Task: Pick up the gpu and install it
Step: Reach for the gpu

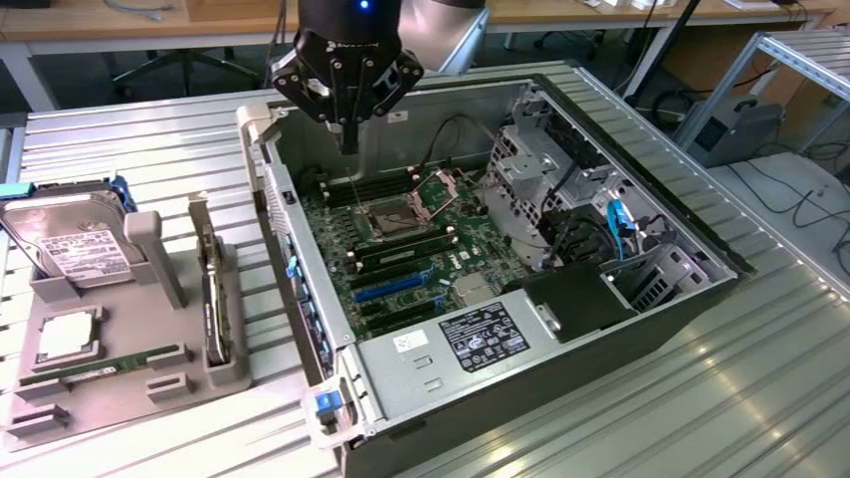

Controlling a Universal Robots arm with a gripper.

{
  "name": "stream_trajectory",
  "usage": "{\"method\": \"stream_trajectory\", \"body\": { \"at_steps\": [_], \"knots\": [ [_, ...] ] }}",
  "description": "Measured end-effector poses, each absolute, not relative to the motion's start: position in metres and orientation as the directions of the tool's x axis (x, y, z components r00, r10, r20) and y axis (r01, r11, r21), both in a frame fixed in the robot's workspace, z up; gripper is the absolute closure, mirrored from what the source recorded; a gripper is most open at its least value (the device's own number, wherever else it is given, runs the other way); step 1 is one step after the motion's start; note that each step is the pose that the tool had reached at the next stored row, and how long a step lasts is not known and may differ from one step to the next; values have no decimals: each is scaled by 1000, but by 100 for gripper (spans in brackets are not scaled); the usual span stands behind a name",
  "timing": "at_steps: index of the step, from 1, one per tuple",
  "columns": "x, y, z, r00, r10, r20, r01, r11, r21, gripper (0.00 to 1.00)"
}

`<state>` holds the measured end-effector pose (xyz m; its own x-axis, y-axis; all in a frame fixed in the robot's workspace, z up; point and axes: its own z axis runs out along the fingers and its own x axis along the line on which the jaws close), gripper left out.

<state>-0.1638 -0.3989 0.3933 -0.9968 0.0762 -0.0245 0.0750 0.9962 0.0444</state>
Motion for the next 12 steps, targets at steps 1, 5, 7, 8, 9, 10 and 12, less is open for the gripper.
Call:
{"method": "stream_trajectory", "body": {
  "at_steps": [1,5,7,8,9,10,12],
  "knots": [
    [-164,-399,393,-997,76,-24,75,996,44,89],
    [-167,-399,393,-997,76,-25,75,996,44,89],
    [-169,-399,393,-997,76,-25,75,996,44,89],
    [-170,-399,393,-997,76,-25,75,996,44,89],
    [-170,-399,393,-997,76,-24,75,996,44,89],
    [-171,-399,393,-997,76,-25,75,996,44,89],
    [-173,-399,393,-997,76,-25,75,996,44,89]
  ]
}}
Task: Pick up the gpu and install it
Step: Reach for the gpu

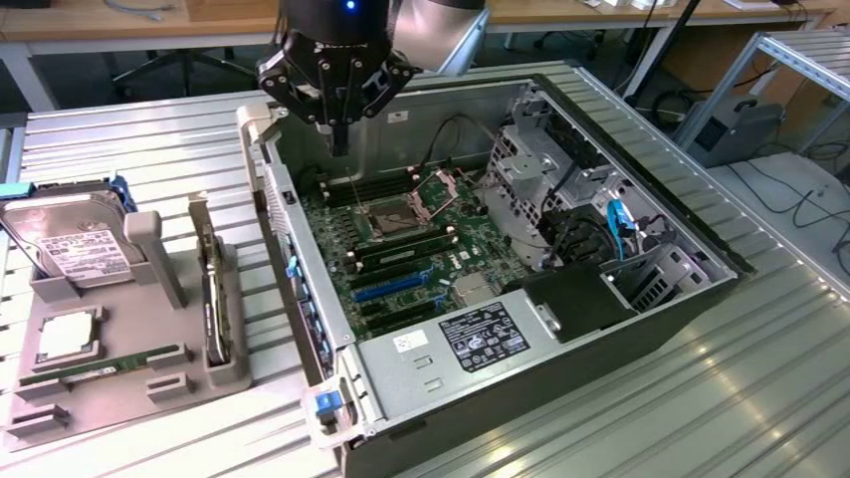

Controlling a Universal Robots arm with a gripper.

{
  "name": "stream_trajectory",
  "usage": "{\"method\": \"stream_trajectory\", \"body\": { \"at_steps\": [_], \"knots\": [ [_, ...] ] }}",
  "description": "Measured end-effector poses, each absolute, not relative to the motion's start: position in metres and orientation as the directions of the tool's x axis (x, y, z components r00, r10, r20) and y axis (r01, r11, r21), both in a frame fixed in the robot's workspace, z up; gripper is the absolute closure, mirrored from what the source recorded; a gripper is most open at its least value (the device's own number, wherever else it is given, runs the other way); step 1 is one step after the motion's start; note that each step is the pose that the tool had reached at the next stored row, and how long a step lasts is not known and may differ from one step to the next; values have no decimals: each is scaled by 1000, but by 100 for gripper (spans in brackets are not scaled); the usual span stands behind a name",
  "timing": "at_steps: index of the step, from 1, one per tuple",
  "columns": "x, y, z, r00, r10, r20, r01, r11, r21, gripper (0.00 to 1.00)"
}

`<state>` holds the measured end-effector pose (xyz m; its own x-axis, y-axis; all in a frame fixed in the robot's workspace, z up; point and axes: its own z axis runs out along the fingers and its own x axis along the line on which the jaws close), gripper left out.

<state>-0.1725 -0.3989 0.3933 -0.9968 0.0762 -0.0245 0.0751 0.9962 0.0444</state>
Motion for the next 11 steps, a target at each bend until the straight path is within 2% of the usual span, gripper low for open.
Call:
{"method": "stream_trajectory", "body": {
  "at_steps": [11],
  "knots": [
    [-182,-399,393,-997,76,-25,75,996,44,89]
  ]
}}
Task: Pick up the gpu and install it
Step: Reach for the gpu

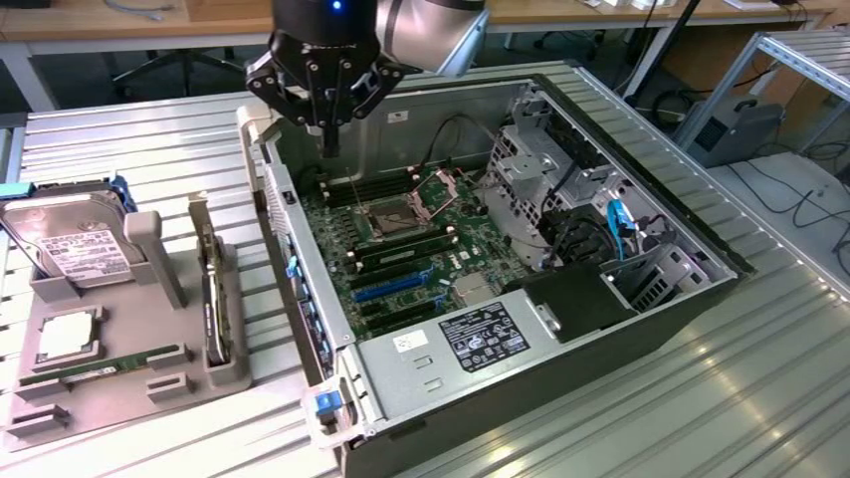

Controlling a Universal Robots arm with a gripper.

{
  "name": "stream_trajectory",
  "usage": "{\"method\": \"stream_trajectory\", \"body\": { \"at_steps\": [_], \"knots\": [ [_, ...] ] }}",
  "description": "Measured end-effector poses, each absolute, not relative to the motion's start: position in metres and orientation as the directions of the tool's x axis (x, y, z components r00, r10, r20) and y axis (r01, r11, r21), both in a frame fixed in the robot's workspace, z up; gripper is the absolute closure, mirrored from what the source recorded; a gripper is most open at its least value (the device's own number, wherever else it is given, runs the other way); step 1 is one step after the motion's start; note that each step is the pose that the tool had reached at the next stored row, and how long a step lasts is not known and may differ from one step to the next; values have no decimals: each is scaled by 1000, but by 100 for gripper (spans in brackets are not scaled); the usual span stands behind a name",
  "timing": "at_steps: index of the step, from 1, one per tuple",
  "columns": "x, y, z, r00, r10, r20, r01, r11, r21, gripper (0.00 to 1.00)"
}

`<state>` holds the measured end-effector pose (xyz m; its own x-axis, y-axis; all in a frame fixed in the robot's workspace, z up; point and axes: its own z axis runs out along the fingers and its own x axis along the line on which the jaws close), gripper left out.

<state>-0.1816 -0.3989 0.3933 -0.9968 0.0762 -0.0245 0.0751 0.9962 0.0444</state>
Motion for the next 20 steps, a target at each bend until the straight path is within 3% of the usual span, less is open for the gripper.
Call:
{"method": "stream_trajectory", "body": {
  "at_steps": [20],
  "knots": [
    [-198,-399,393,-997,76,-24,75,996,44,89]
  ]
}}
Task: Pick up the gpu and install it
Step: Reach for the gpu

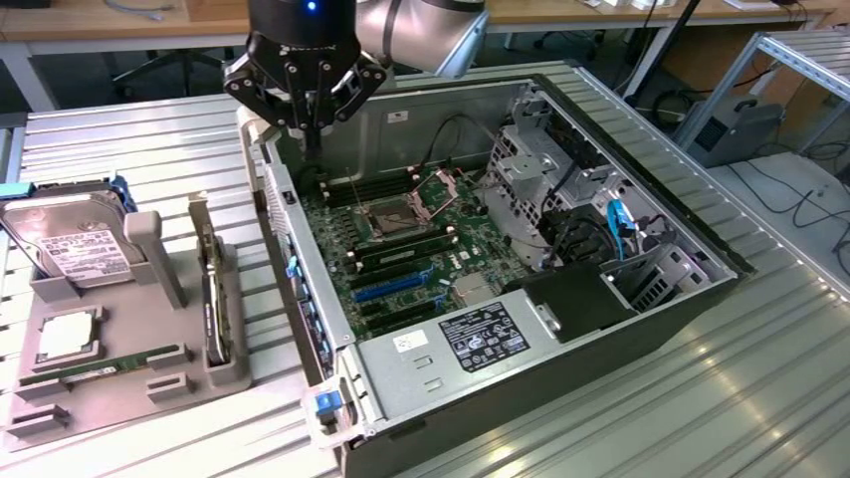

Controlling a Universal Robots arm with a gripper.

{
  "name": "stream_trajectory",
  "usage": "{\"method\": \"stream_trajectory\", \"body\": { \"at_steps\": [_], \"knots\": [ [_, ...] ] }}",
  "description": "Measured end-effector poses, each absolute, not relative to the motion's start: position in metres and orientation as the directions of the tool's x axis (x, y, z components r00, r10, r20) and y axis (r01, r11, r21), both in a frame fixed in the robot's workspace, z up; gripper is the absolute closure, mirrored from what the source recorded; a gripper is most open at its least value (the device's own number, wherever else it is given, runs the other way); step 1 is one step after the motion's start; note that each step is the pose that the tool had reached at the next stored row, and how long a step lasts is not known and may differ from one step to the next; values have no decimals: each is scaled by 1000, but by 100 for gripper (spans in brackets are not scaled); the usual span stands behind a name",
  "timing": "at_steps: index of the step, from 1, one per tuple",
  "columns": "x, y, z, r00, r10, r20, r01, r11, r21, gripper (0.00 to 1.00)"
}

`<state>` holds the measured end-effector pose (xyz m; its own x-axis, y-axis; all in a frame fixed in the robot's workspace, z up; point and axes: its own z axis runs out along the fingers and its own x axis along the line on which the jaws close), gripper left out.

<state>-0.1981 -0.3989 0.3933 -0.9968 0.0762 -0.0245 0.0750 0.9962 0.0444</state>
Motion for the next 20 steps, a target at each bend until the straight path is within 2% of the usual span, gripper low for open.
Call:
{"method": "stream_trajectory", "body": {
  "at_steps": [20],
  "knots": [
    [-216,-399,393,-997,76,-25,75,996,44,89]
  ]
}}
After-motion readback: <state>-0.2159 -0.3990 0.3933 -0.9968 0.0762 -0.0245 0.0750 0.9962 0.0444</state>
